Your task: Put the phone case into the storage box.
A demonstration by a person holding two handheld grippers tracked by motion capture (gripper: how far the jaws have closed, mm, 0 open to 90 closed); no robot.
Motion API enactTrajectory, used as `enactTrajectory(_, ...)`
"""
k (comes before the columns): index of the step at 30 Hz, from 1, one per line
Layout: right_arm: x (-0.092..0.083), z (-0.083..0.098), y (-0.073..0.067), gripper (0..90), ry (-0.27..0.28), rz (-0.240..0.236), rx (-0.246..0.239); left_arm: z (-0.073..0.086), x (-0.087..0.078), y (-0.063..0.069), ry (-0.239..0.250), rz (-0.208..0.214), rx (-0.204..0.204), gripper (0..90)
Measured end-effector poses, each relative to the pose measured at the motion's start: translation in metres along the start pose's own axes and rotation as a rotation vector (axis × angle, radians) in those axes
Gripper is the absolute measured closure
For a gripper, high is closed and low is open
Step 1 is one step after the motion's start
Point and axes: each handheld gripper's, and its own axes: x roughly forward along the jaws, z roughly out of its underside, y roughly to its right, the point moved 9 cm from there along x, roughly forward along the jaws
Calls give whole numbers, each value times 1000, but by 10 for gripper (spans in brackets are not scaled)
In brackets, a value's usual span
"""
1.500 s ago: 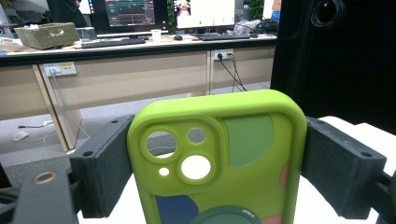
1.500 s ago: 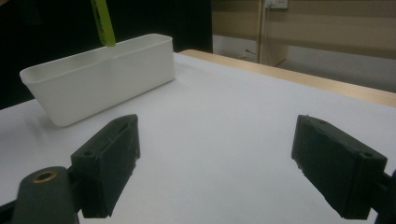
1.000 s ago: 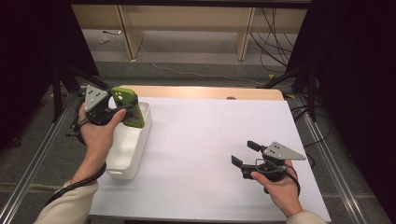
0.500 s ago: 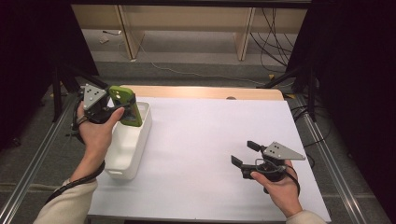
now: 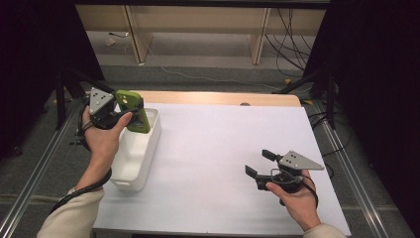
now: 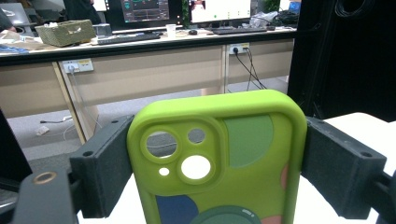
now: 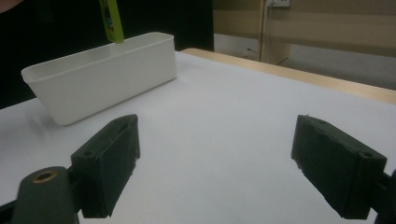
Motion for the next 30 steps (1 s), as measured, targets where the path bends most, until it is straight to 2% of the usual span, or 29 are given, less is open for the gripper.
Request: enactTrajectory(30,0,1,1,163,-3,2,5,1,12,-11,-3,-27,9,148)
